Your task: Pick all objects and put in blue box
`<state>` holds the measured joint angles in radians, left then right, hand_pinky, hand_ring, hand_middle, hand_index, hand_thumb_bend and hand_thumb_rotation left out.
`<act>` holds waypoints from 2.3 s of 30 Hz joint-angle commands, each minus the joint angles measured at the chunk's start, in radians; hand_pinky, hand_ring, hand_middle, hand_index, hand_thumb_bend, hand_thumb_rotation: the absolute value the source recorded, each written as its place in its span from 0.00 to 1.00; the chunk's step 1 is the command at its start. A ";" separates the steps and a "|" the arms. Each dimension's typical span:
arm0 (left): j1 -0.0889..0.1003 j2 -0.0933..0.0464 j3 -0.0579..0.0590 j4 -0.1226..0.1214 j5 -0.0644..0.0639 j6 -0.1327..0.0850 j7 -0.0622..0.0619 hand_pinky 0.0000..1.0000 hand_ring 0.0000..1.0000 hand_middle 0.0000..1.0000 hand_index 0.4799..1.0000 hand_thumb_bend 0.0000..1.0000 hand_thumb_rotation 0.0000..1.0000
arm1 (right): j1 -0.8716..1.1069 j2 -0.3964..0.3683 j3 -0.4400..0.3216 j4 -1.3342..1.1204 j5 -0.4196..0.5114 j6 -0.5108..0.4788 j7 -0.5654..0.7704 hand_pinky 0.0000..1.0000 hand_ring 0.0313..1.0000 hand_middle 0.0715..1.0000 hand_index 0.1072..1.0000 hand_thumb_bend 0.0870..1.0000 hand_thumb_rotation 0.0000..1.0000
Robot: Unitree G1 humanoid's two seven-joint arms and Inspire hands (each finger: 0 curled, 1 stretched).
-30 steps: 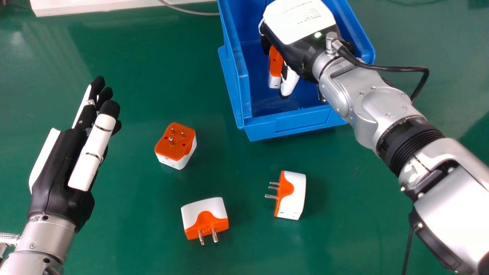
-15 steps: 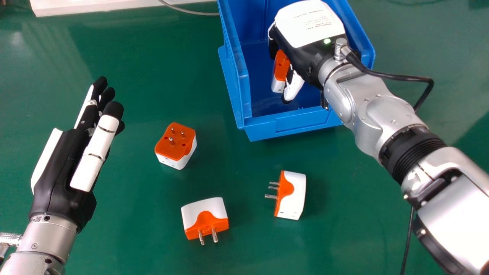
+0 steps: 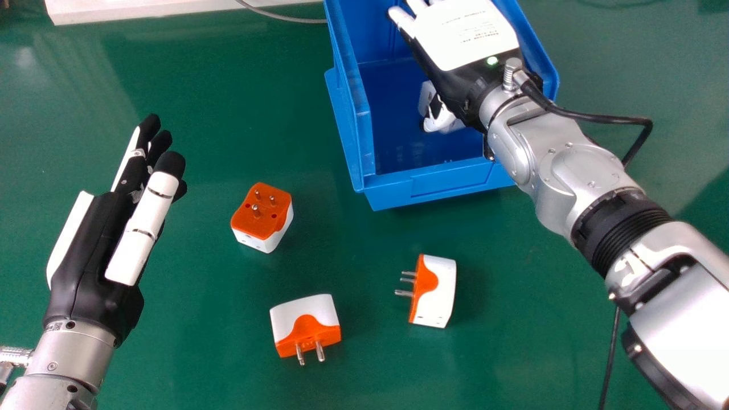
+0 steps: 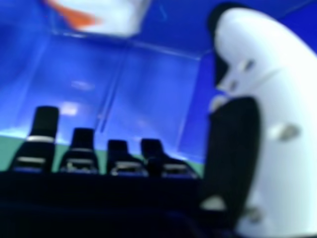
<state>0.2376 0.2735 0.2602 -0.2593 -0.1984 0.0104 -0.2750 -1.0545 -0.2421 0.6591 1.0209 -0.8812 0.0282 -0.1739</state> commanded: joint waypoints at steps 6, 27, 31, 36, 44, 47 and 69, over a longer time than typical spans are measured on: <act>-0.011 -0.001 -0.004 -0.017 0.004 -0.004 0.007 0.94 0.98 1.00 1.00 0.57 0.84 | -0.004 -0.020 -0.006 -0.031 -0.006 0.003 -0.027 0.81 0.95 0.99 0.95 0.37 0.00; -0.024 0.008 -0.011 -0.019 0.003 0.010 0.015 0.93 0.97 1.00 1.00 0.57 0.83 | 0.558 -0.134 -0.237 -0.935 0.036 0.153 0.080 0.81 0.94 1.00 0.92 0.61 0.06; -0.027 0.011 -0.004 -0.004 -0.003 0.001 0.006 0.93 0.97 1.00 1.00 0.57 0.83 | 0.698 -0.117 -0.245 -1.098 -0.013 0.190 0.064 0.81 0.95 1.00 0.92 0.62 0.07; -0.025 0.010 0.003 -0.009 -0.010 0.003 0.000 0.93 0.97 1.00 1.00 0.57 0.83 | 0.893 -0.084 -0.245 -1.276 -0.085 0.219 0.027 0.81 0.95 1.00 0.92 0.61 0.07; -0.028 0.009 0.016 0.004 -0.018 0.003 -0.014 0.92 0.97 1.00 1.00 0.57 0.83 | 1.224 0.017 -0.216 -1.536 -0.115 0.237 0.016 0.81 0.96 1.00 0.94 0.56 0.08; -0.027 0.009 0.017 -0.003 -0.019 0.009 -0.014 0.92 0.97 1.00 1.00 0.57 0.82 | 1.321 0.042 -0.200 -1.582 -0.129 0.211 -0.015 0.81 0.96 1.00 0.95 0.54 0.10; -0.038 0.017 0.023 0.006 -0.026 0.011 -0.021 0.92 0.97 1.00 1.00 0.56 0.82 | 1.480 0.026 -0.193 -1.406 -0.073 0.018 -0.114 0.77 0.91 0.94 0.87 0.51 0.21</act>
<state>0.2109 0.2828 0.2763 -0.2459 -0.2161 0.0321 -0.2942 0.4459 -0.2121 0.4783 -0.3885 -0.9714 0.0679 -0.2969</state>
